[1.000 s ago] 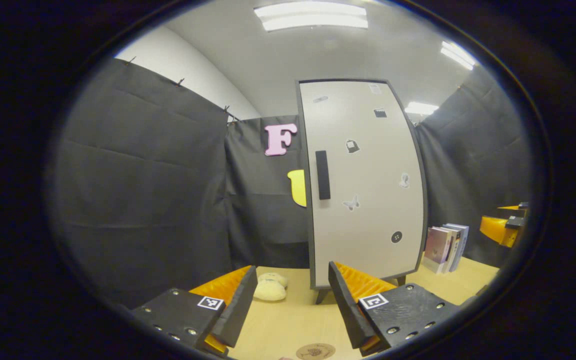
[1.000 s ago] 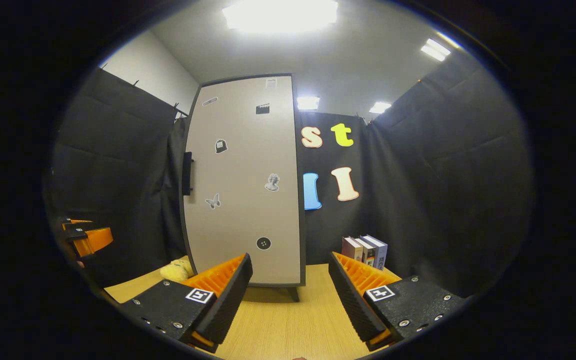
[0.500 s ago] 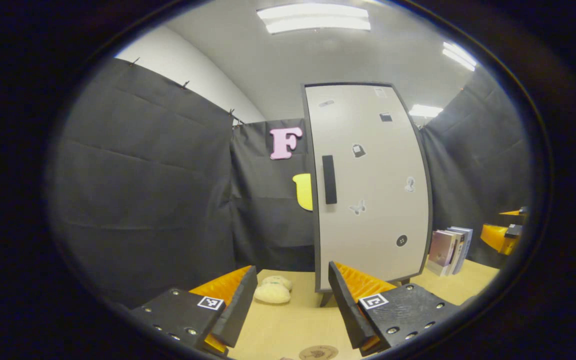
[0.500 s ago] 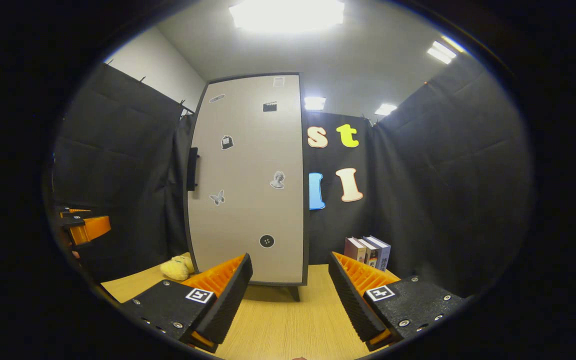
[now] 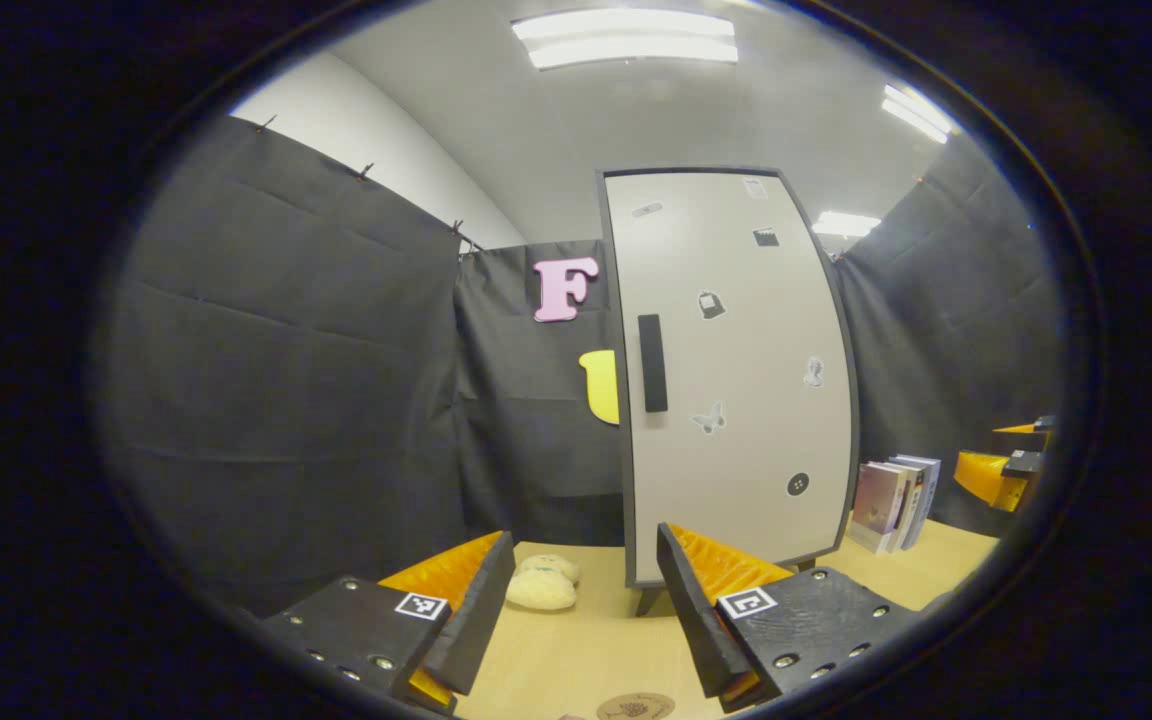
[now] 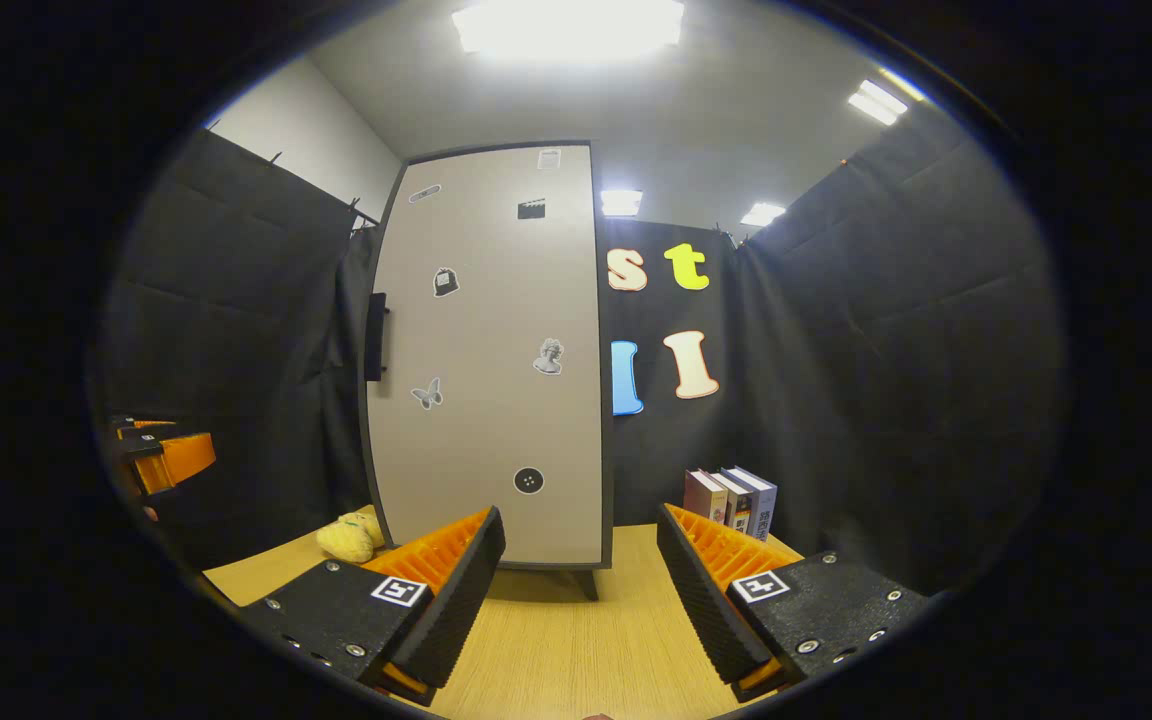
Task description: Open the cabinet door with the right hand, grasp the bottle in the cabinet with the left hand and place it on the coaster, then close the cabinet door with the right hand.
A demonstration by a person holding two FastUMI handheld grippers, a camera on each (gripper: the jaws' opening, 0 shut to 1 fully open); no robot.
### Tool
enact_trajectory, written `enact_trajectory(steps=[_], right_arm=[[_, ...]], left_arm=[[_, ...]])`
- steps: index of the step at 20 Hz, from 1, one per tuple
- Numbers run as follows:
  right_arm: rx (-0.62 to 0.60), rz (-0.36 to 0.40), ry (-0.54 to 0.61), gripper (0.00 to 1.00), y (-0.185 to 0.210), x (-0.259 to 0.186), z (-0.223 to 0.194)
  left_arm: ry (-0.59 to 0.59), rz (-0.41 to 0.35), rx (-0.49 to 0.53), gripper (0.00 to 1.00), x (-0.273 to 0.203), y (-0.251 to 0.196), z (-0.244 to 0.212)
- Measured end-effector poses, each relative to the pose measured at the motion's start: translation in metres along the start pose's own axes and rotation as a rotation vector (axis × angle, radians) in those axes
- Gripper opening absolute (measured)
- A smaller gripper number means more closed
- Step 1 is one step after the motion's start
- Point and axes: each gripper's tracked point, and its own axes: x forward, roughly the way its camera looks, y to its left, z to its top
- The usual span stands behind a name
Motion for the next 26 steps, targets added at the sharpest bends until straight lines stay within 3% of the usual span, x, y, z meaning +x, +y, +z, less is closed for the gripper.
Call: enact_trajectory(steps=[11, 12, 14, 15, 16, 24, 25, 26], right_arm=[[-0.006, 0.061, -0.041, 0.95, 0.063, 0.062, 0.041], [-0.005, 0.069, -0.042, 0.95, 0.07, 0.069, 0.044], [-0.003, 0.079, -0.036, 0.95, 0.084, 0.081, 0.048], [0.009, 0.088, -0.03, 0.95, 0.093, 0.087, 0.051], [0.027, 0.097, -0.03, 0.95, 0.103, 0.093, 0.054], [0.058, 0.154, -0.066, 0.95, 0.172, 0.14, 0.088], [0.06, 0.165, -0.061, 0.95, 0.182, 0.146, 0.091], [0.063, 0.178, -0.054, 0.95, 0.191, 0.151, 0.092]], left_arm=[[-0.005, 0.092, 0.015, 0.82, -0.007, 0.057, 0.0], [-0.004, 0.099, 0.018, 0.87, -0.008, 0.062, 0.0], [-0.006, 0.114, 0.023, 0.77, -0.01, 0.071, 0.0], [-0.006, 0.12, 0.026, 0.87, -0.012, 0.077, -0.001], [-0.008, 0.127, 0.028, 0.82, -0.015, 0.084, -0.001], [0.008, 0.165, 0.034, 0.82, -0.04, 0.124, -0.011], [0.011, 0.169, 0.035, 0.87, -0.042, 0.128, -0.013], [0.015, 0.171, 0.035, 0.82, -0.044, 0.132, -0.016]])
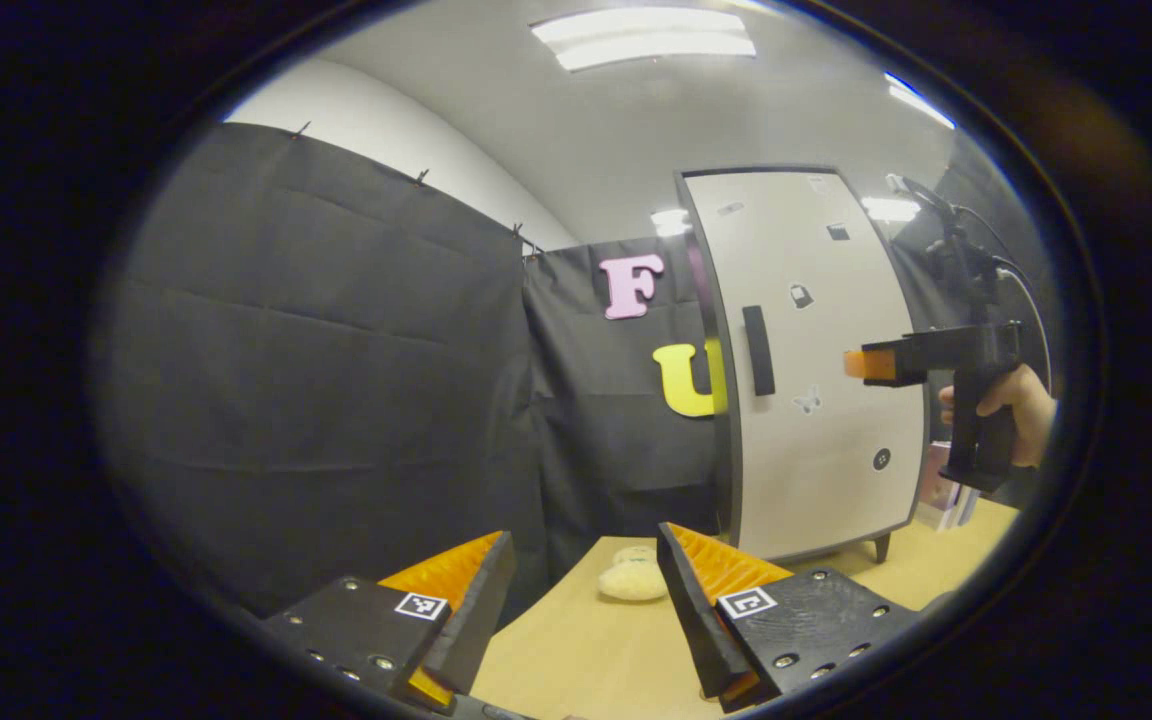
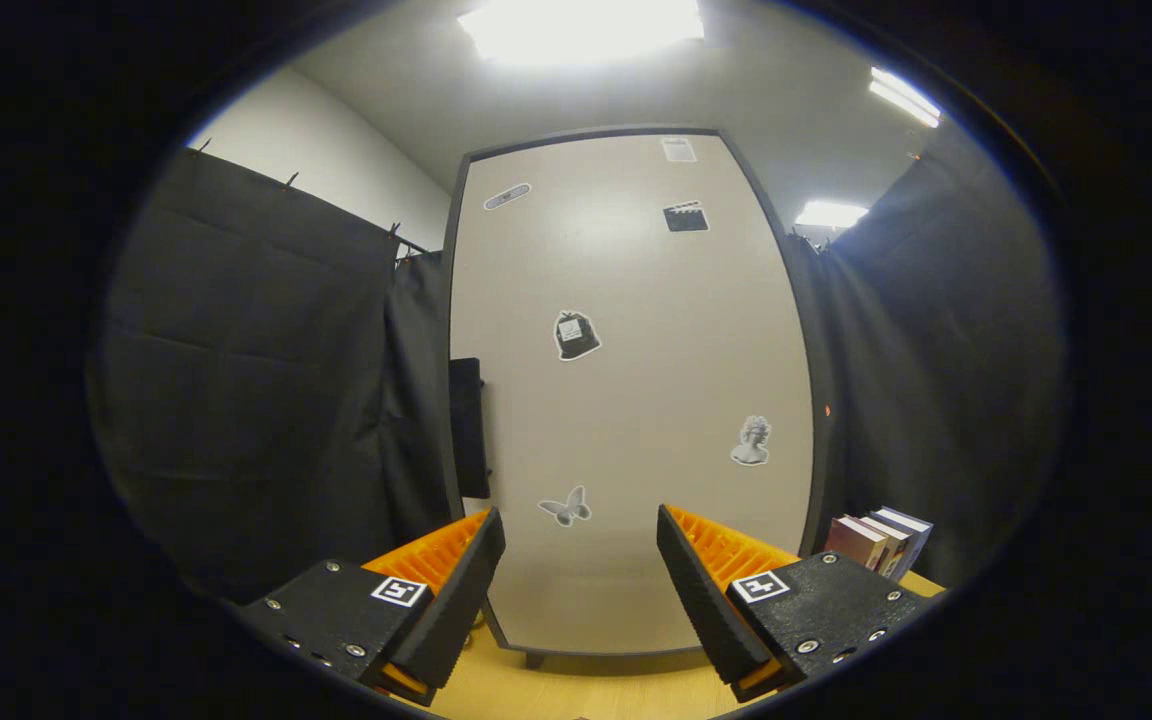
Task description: Open the cabinet door with the right hand, grasp the bottle in the cabinet with the left hand and place it on the coaster, then close the cabinet door with the right hand.
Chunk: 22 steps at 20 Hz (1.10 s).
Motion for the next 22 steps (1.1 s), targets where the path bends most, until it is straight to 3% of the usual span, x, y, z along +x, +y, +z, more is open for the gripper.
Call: enact_trajectory(steps=[4, 5, 6, 7, 13, 19, 21, 22], right_arm=[[-0.002, 0.02, 0.02, 0.94, 0.027, 0.032, 0.001], [-0.004, 0.026, 0.023, 0.95, 0.033, 0.038, 0.002], [-0.011, 0.035, 0.029, 0.95, 0.039, 0.046, 0.001], [-0.02, 0.03, 0.026, 0.95, 0.042, 0.052, 0.003], [-0.011, 0.033, -0.009, 0.91, 0.069, 0.093, 0.025], [-0.023, 0.003, 0.054, 0.73, 0.082, 0.134, 0.018], [-0.026, -0.011, 0.074, 0.62, 0.082, 0.14, 0.012], [-0.016, 0.003, 0.078, 0.52, 0.086, 0.142, 0.01]], left_arm=[[0.015, 0.014, -0.006, 0.82, -0.004, 0.015, -0.008], [0.009, 0.02, -0.007, 0.87, -0.004, 0.021, -0.007], [0.0, 0.027, -0.006, 0.77, -0.005, 0.026, -0.006], [-0.003, 0.035, -0.005, 0.82, -0.006, 0.031, -0.008], [0.043, 0.075, -0.021, 0.83, -0.002, 0.054, -0.031], [0.079, 0.119, -0.05, 0.82, 0.006, 0.076, -0.048], [0.079, 0.129, -0.049, 0.77, 0.008, 0.08, -0.046], [0.077, 0.133, -0.048, 0.82, 0.008, 0.082, -0.045]])
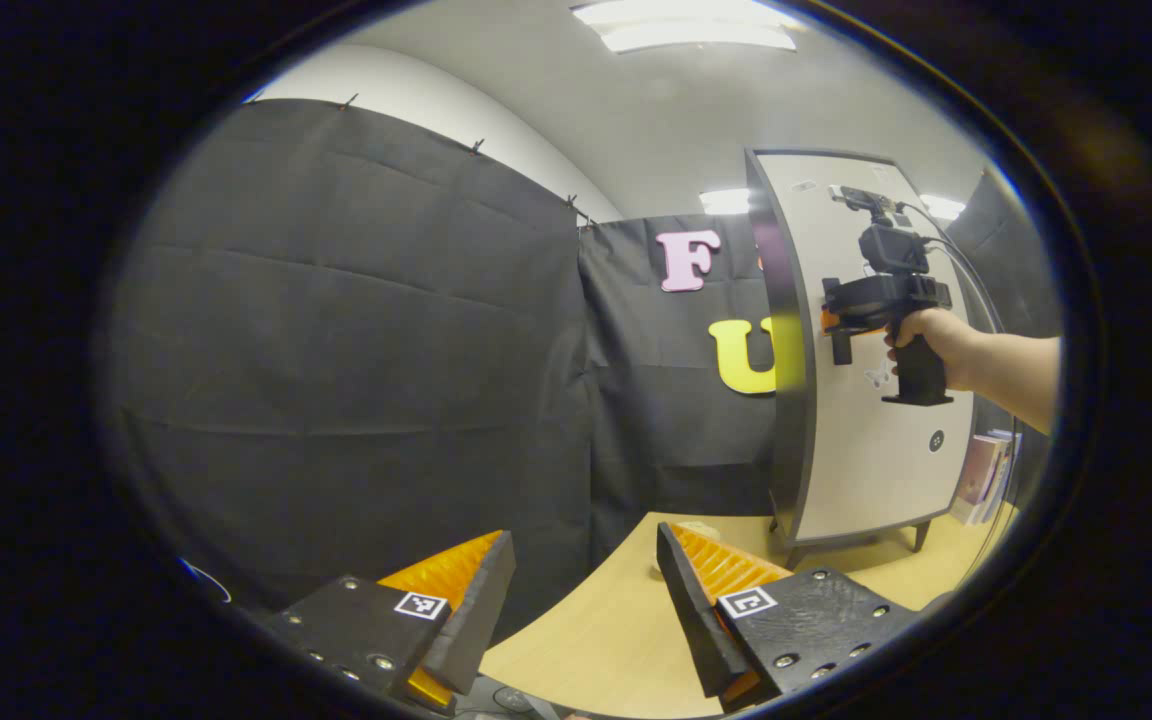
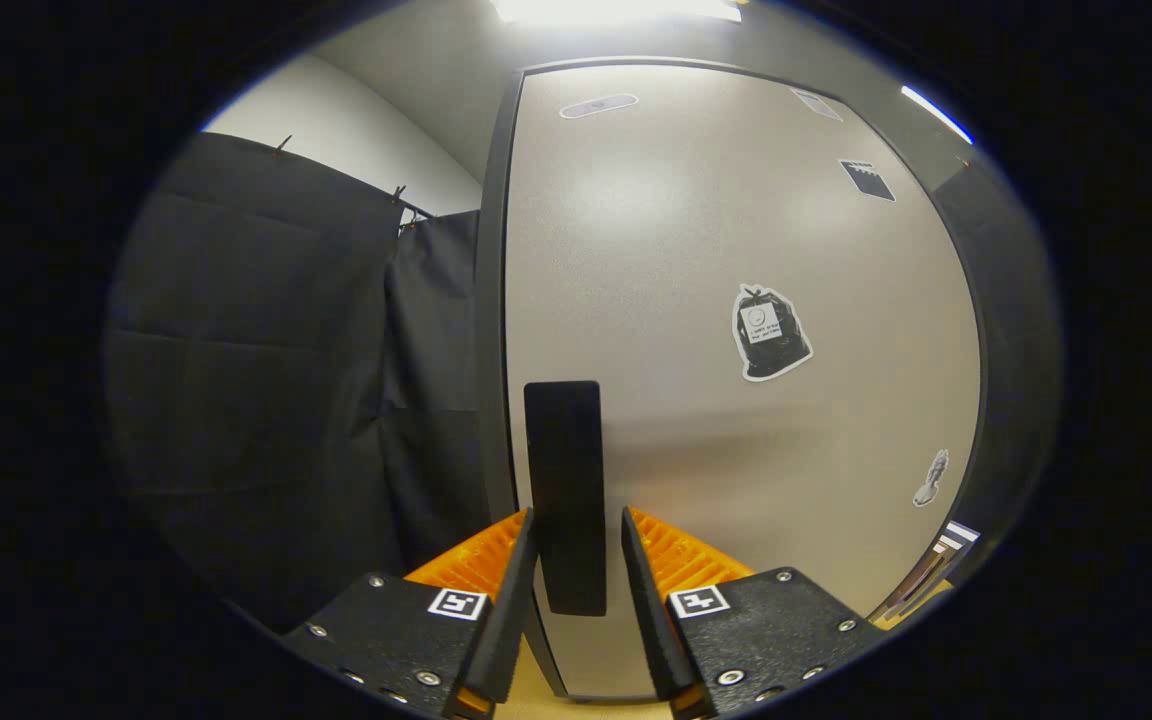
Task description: Open the cabinet door with the right hand, grasp the bottle in the cabinet with the left hand and place it on the coaster, then close the cabinet door with the right hand.
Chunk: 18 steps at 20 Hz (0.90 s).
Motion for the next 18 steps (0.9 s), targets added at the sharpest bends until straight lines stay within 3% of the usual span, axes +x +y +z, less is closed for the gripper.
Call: enact_trajectory(steps=[2, 4, 5, 6, 7, 8, 10, 11, 12, 18], right_arm=[[-0.003, -0.014, 0.011, 0.35, -0.002, 0.001, -0.001], [-0.008, -0.021, 0.022, 0.24, -0.001, -0.002, -0.001], [-0.008, -0.015, 0.023, 0.2, -0.001, -0.005, 0.0], [-0.011, -0.006, 0.023, 0.17, -0.001, -0.005, 0.0], [-0.012, 0.003, 0.027, 0.17, -0.002, -0.008, 0.001], [-0.011, 0.011, 0.032, 0.17, -0.001, -0.013, 0.0], [-0.015, 0.034, 0.045, 0.17, 0.0, -0.023, 0.0], [-0.014, 0.047, 0.048, 0.17, 0.0, -0.027, 0.001], [-0.014, 0.062, 0.058, 0.17, 0.0, -0.032, 0.0], [-0.01, 0.128, 0.101, 0.17, -0.003, -0.055, 0.001]], left_arm=[[-0.003, 0.002, 0.005, 0.82, 0.001, -0.001, 0.002], [-0.005, -0.003, 0.002, 0.82, 0.0, -0.004, 0.003], [-0.008, -0.009, -0.003, 0.87, 0.0, -0.007, 0.005], [-0.006, -0.012, -0.003, 0.82, 0.001, -0.009, 0.003], [-0.006, -0.019, -0.002, 0.87, 0.001, -0.011, 0.002], [-0.008, -0.026, -0.001, 0.82, 0.002, -0.015, 0.003], [-0.013, -0.042, -0.003, 0.82, 0.0, -0.022, 0.005], [-0.015, -0.05, -0.006, 0.87, -0.001, -0.025, 0.007], [-0.018, -0.058, -0.009, 0.82, -0.002, -0.03, 0.008], [-0.05, -0.128, -0.009, 0.87, 0.008, -0.069, 0.02]])
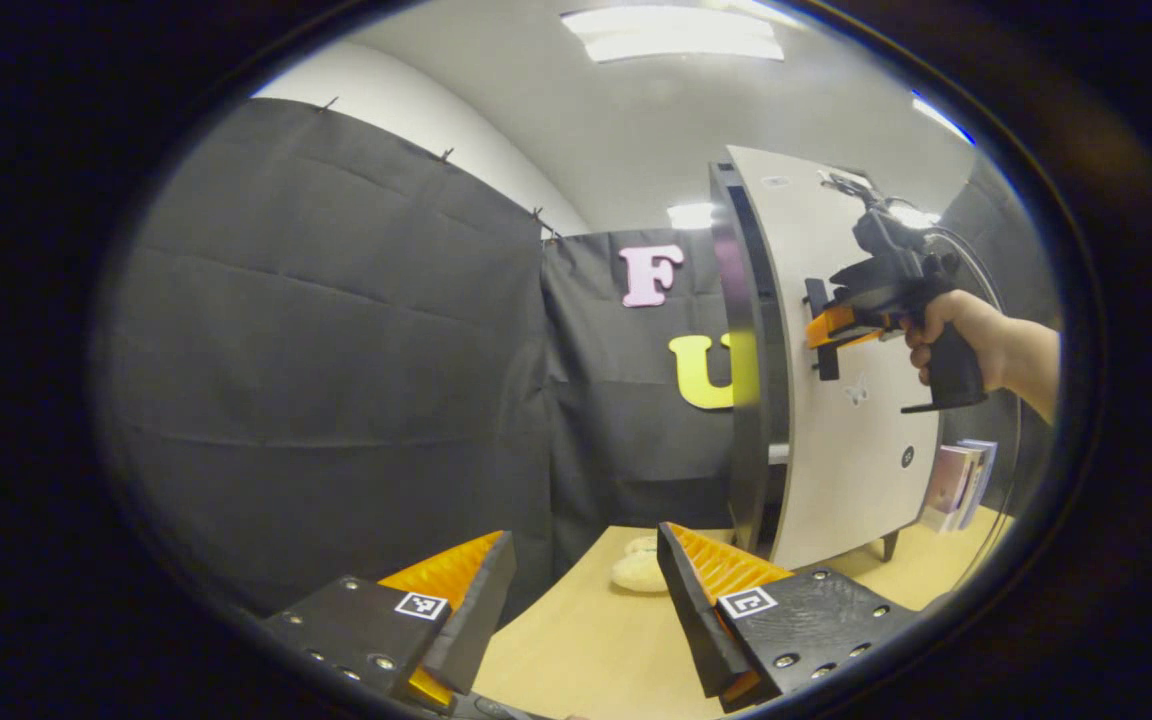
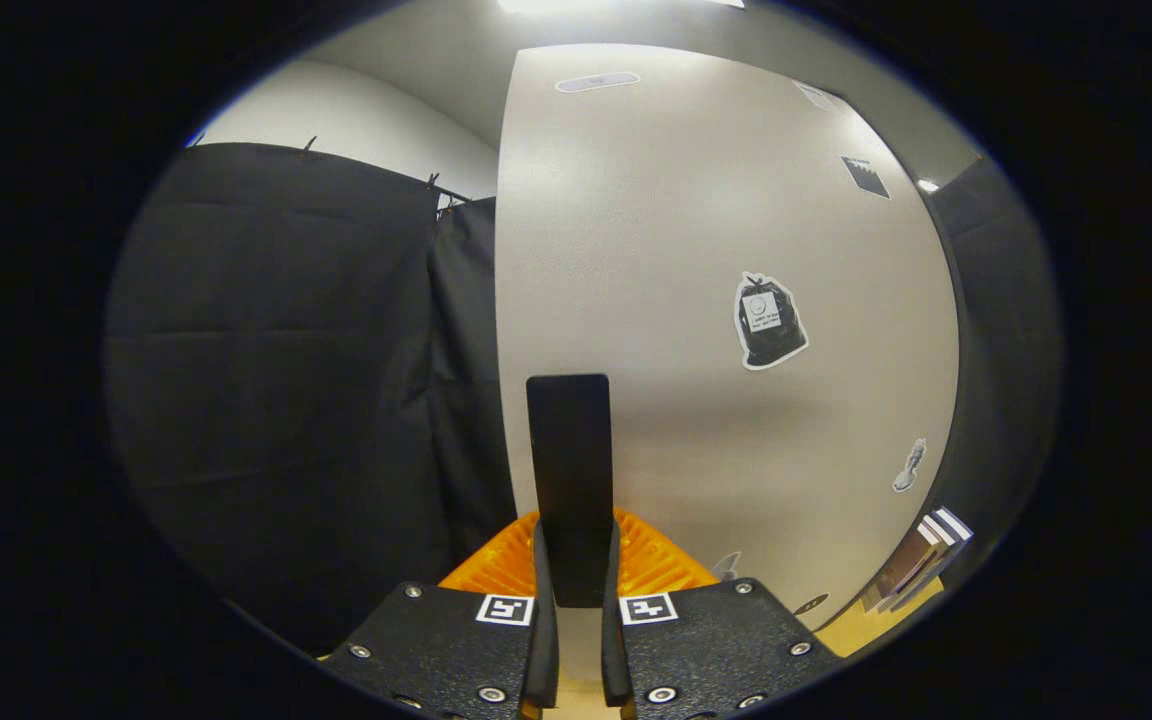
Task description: Open the cabinet door with the right hand, grasp the bottle in the cabinet with the left hand and place it on the coaster, then close the cabinet door with the right hand.
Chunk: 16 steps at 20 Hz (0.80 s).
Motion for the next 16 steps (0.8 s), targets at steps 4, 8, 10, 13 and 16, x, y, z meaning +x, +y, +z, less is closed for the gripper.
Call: enact_trajectory(steps=[4, 8, 10, 13, 16], right_arm=[[-0.006, 0.038, 0.008, 0.17, -0.003, -0.01, -0.002], [-0.01, 0.066, 0.012, 0.17, -0.006, -0.023, -0.001], [-0.014, 0.077, 0.012, 0.17, -0.008, -0.027, -0.001], [-0.017, 0.096, 0.016, 0.17, -0.012, -0.037, -0.002], [-0.019, 0.105, 0.018, 0.17, -0.017, -0.044, -0.002]], left_arm=[[-0.006, -0.049, -0.012, 0.82, 0.008, -0.029, 0.003], [-0.019, -0.094, -0.003, 0.82, 0.009, -0.056, 0.008], [-0.024, -0.111, 0.001, 0.82, 0.007, -0.068, 0.011], [-0.03, -0.124, 0.008, 0.82, 0.015, -0.078, 0.011], [-0.028, -0.134, -0.002, 0.82, 0.023, -0.088, 0.008]])
